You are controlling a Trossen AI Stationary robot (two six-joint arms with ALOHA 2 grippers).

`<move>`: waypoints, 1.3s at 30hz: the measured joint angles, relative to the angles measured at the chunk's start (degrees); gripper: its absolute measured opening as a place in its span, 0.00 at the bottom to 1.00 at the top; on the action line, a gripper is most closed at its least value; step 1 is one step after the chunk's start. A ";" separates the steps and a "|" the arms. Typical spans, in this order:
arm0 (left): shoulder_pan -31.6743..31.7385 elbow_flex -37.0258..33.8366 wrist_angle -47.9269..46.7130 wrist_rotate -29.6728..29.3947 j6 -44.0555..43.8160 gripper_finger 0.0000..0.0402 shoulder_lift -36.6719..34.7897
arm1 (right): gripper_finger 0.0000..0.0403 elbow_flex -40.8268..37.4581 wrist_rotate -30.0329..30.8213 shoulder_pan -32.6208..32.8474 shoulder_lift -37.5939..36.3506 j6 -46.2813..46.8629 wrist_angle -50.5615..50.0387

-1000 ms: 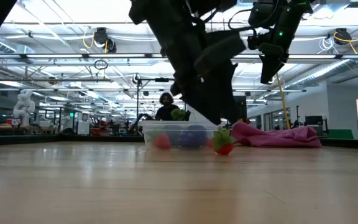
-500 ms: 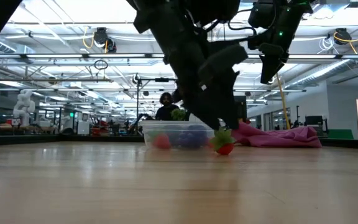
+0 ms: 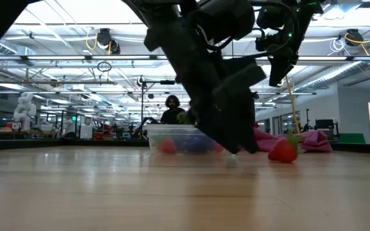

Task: Pick and placing Produce into tupperware
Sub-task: Put the strawberry into the transparent bin

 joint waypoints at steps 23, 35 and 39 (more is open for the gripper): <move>-14.11 10.11 -15.47 -17.48 -1.77 0.64 -8.72 | 0.42 -6.34 -11.80 13.88 -0.04 4.69 9.39; -19.45 13.72 -25.24 -26.10 -13.16 0.64 -13.45 | 0.42 -6.36 -11.87 33.33 -0.04 7.15 20.29; -19.65 13.66 -30.87 -26.42 -19.03 0.64 -13.77 | 0.42 -6.36 -11.73 38.08 -0.04 8.73 19.96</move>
